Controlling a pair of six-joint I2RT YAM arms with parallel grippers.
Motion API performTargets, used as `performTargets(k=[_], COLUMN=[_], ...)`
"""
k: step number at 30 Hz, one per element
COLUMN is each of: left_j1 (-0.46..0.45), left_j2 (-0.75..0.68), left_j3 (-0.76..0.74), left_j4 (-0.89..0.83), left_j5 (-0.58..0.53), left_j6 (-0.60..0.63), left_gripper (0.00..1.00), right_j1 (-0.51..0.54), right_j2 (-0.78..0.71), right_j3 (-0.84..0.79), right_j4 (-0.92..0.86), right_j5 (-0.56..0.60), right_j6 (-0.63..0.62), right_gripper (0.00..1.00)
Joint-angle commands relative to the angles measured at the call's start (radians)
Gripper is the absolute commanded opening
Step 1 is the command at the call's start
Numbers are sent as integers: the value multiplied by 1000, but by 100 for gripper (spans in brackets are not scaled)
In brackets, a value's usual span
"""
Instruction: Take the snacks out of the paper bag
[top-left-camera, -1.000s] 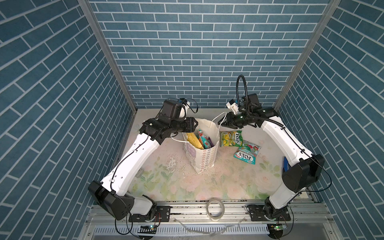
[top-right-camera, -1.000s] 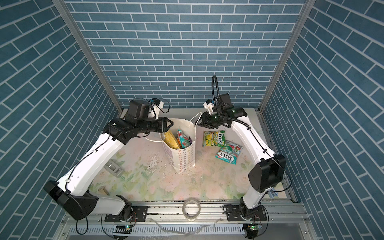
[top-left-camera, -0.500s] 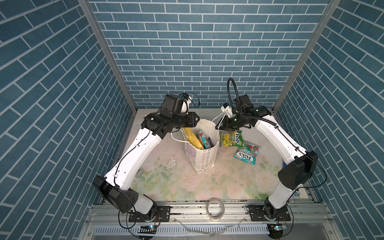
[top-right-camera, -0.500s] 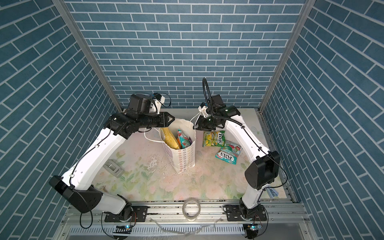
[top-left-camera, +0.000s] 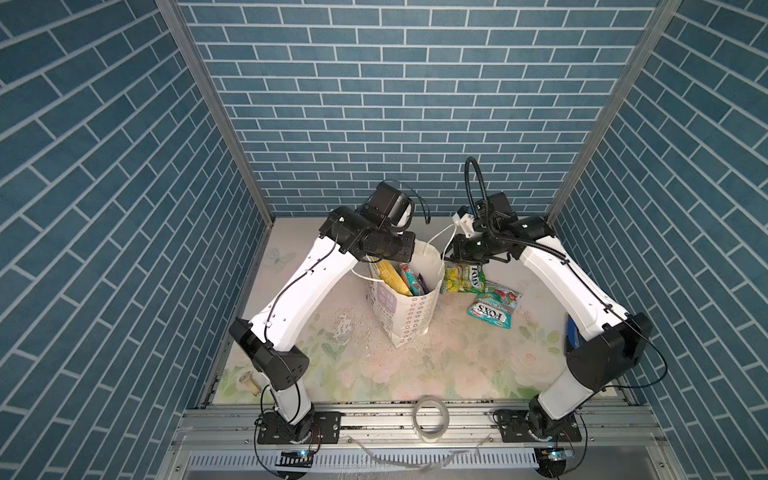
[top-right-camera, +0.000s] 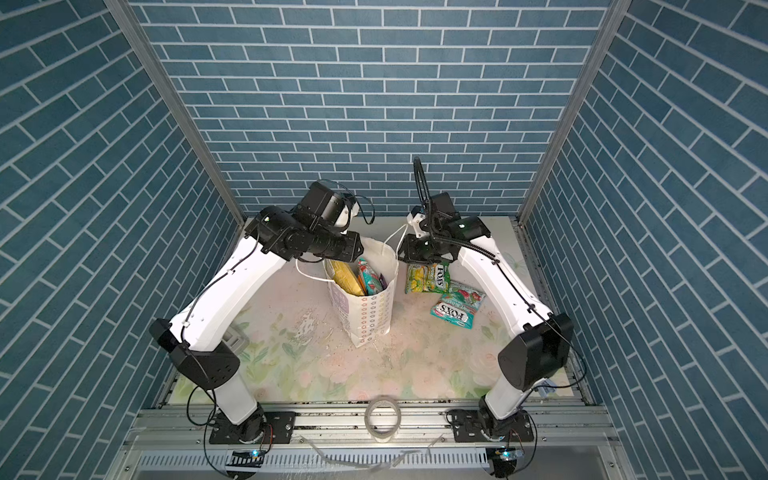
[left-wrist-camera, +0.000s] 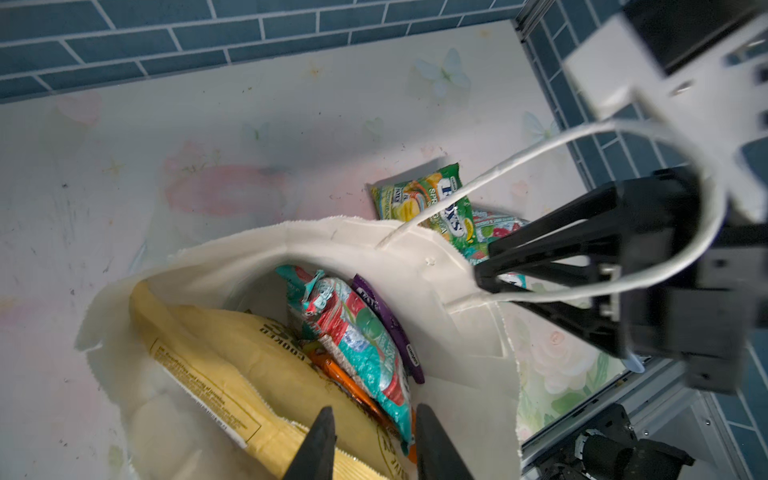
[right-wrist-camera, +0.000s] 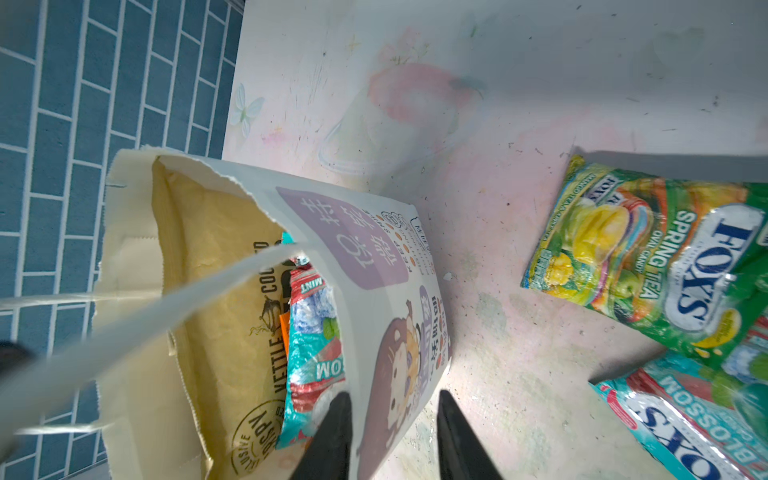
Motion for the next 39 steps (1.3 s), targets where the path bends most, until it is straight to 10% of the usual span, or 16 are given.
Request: performTargets(k=[1,23,39], left_j1=[-1,9,44], left_j2=[18,253,233], left_j3=[17,214,13], left_j4=[-54,-195,-41], left_j5=[-35,-63,-71], left_j6=[-19,-117,-155], left_gripper=[35,41,41], right_j1=[-28,-95,-111], right_j2=[-57,-56,-62], right_j3=[-12,15,43], right_j4=[14,-8,-53], right_j5=[-4,-75,-76], right_j6=[-23,-88,-132], right_gripper=[37,37,37])
